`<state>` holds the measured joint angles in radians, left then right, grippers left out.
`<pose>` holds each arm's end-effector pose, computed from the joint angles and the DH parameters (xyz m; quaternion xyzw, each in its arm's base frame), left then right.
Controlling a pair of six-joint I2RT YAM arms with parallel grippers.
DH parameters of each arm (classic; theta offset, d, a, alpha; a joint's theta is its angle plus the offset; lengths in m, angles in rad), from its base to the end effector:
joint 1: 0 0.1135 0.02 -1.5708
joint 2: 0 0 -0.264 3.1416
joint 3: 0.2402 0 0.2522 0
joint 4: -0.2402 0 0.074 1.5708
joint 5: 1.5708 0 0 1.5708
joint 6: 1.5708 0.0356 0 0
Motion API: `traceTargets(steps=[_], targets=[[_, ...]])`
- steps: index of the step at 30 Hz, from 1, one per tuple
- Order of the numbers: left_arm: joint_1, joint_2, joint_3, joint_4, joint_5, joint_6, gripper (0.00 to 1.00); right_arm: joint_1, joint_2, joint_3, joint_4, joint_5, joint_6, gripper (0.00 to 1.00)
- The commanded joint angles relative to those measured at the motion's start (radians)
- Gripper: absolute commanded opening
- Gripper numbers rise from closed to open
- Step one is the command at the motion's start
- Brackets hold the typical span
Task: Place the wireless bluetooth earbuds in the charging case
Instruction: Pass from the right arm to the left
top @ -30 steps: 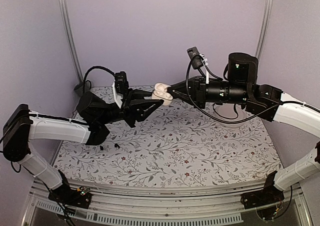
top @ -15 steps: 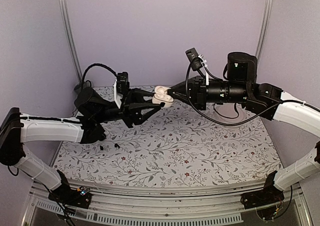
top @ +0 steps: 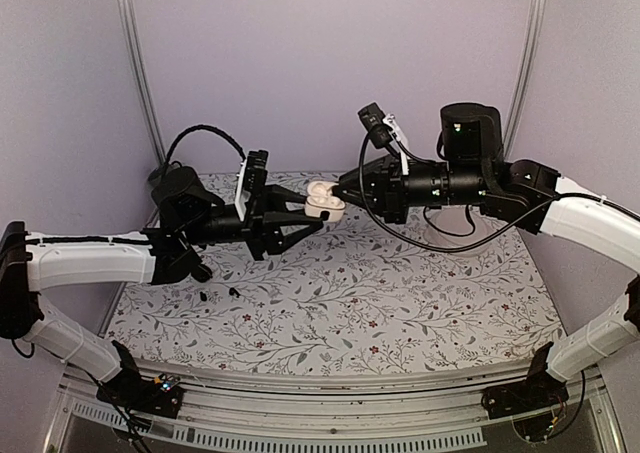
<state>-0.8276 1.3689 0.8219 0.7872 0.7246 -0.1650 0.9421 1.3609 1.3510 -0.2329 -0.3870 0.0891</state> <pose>0.1892 -0.2407 0.3199 0.4514 0.4551 -0.5427 0.5427 0.1740 0.2622 0.4036 -0.4276 0.6546 0.4299 0.4515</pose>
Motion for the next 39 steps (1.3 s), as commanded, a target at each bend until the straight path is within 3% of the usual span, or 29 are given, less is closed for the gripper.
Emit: traceTargets(steps=[1, 10, 15, 20, 24, 30, 39], targets=[[0.01, -0.017, 0.025, -0.039, -0.012, 0.03, 0.37, 0.0, 0.018, 0.036, -0.028, 0.029, -0.017, 0.03], [0.009, -0.027, 0.024, -0.066, 0.0, 0.046, 0.35, 0.001, 0.015, 0.04, -0.046, 0.048, -0.025, 0.03], [0.009, -0.027, 0.024, -0.074, 0.005, 0.052, 0.29, 0.001, 0.014, 0.04, -0.045, 0.045, -0.025, 0.04], [0.01, -0.026, 0.027, -0.078, 0.014, 0.054, 0.14, 0.001, 0.017, 0.037, -0.043, 0.036, -0.02, 0.04], [0.01, -0.025, 0.021, -0.073, 0.01, 0.056, 0.0, 0.001, 0.015, 0.032, -0.03, 0.022, -0.006, 0.16], [0.014, -0.028, -0.009, -0.025, -0.015, 0.044, 0.0, 0.001, 0.007, -0.006, 0.011, 0.021, 0.042, 0.36], [0.047, -0.029, -0.07, 0.033, -0.102, 0.015, 0.0, -0.005, -0.039, -0.045, 0.045, 0.081, 0.093, 0.48]])
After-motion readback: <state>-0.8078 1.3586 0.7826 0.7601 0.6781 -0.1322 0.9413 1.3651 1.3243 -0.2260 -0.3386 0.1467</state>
